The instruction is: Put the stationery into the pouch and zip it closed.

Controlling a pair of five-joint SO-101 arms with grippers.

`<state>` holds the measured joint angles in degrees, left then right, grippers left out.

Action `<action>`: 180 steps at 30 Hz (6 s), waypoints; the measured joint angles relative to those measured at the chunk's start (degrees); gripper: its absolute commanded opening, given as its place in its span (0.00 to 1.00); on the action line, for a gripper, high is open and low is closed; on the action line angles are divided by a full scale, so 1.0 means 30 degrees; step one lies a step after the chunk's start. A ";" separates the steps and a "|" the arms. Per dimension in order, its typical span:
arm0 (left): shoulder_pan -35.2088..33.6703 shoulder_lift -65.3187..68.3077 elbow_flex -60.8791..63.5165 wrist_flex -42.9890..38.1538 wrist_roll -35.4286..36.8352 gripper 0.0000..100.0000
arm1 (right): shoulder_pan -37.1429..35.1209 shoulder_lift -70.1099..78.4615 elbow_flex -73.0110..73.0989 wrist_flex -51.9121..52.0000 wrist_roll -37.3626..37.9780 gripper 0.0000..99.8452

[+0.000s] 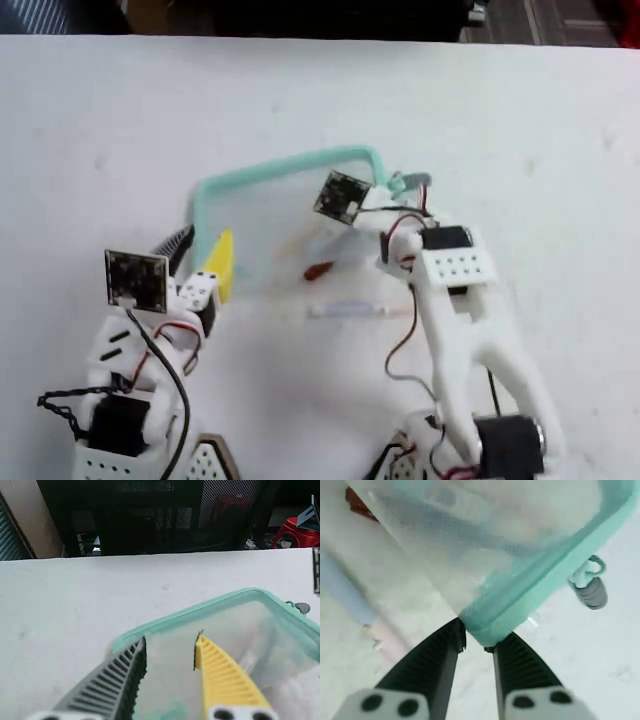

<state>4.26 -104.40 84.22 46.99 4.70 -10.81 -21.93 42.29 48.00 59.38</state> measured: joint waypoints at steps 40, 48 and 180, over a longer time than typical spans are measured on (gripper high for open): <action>0.2286 0.0000 -0.1143 0.2081 -1.2659 0.24 | -0.5949 -0.5744 -0.5538 0.9465 -0.4747 0.02; 0.0293 0.0000 -0.1143 0.4864 -1.6615 0.21 | -0.4484 -0.5744 -0.2696 1.0579 -0.6593 0.02; 0.5421 0.0000 0.1729 -0.5304 -0.7766 0.02 | -0.6886 -0.2549 -1.4183 1.0110 -0.6711 0.02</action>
<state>20.53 -104.40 89.41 31.08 -18.59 -31.47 -29.58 -0.26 78.33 39.25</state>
